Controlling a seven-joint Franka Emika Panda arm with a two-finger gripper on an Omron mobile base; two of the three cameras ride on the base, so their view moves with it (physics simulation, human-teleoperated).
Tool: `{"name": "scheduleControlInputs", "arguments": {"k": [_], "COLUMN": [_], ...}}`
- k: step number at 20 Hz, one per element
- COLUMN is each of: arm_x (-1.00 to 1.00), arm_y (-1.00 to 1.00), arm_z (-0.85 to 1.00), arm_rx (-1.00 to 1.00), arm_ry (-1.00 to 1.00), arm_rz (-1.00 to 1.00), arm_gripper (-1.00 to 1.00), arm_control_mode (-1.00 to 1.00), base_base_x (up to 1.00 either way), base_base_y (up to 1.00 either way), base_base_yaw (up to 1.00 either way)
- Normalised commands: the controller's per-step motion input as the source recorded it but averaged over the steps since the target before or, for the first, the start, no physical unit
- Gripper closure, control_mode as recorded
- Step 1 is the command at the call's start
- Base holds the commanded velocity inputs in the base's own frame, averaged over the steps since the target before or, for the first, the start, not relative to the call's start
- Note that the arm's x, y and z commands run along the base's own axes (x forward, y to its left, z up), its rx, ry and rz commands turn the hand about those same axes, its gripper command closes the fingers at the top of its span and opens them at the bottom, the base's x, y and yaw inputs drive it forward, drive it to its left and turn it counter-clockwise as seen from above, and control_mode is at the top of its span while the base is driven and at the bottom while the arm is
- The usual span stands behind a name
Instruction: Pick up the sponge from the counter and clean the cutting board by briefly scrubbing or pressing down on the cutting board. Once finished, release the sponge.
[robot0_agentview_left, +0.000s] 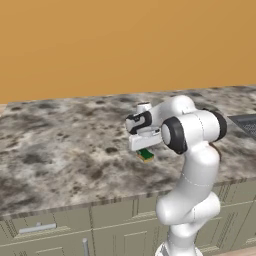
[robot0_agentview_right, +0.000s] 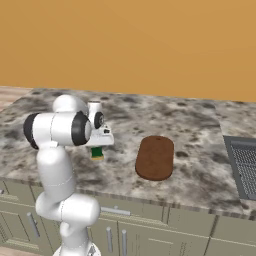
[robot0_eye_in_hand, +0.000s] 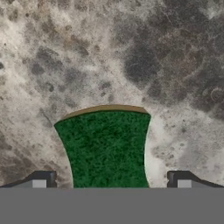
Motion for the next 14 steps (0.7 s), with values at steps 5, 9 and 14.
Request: {"name": "scheduleControlInputs", "arguments": {"k": [5, 9, 14], "arm_x": [0.0, 0.0, 0.0], "arm_y": [0.0, 0.0, 0.0], "arm_z": [-0.17, -0.17, -0.24], "arm_rx": [0.0, 0.0, 0.0], "arm_ry": [0.0, 0.0, 0.0], "arm_rz": [0.0, 0.0, 0.0], "arm_gripper": [-1.0, -1.0, -1.0], "arm_control_mode": [-1.0, -1.0, -1.0], "base_base_x": [0.0, 0.0, 0.0], "base_base_y": [0.0, 0.0, 0.0], "base_base_yaw": [0.0, 0.0, 0.0]}}
